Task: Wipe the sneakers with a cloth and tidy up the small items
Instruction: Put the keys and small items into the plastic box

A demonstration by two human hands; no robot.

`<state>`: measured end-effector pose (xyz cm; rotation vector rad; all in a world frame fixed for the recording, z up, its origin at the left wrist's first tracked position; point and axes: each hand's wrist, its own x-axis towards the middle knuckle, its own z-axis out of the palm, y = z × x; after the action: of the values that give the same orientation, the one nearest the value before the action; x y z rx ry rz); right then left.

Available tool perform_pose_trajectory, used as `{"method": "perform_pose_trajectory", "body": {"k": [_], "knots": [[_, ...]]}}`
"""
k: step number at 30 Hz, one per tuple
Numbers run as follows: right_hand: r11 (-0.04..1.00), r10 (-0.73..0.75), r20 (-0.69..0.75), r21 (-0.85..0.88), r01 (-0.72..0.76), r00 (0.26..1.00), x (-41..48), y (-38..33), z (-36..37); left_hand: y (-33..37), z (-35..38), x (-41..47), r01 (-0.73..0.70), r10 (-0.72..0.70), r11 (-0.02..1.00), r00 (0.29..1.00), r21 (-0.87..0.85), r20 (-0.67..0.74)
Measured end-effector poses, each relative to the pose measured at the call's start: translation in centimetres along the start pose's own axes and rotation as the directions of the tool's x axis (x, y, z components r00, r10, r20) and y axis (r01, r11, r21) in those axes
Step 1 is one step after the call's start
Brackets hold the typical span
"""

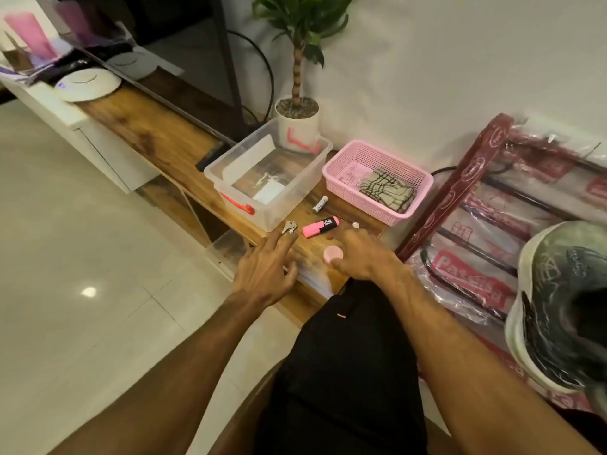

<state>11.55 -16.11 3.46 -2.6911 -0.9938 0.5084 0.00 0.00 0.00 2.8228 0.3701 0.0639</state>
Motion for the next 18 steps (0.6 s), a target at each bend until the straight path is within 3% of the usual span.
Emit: {"method": "perform_pose_trajectory", "body": {"k": [7, 18], "knots": [[0.999, -0.009, 0.080, -0.051, 0.013, 0.997, 1.2, -0.3, 1.6, -0.3, -0.1, 0.3, 0.053, -0.053, 0.998, 0.999, 0.036, -0.011], [0.994, -0.040, -0.183, 0.090, 0.057, 0.982, 2.7, -0.7, -0.7, -1.2, -3.0, 1.7, 0.101, -0.107, 0.994, 0.971, -0.038, -0.212]]}}
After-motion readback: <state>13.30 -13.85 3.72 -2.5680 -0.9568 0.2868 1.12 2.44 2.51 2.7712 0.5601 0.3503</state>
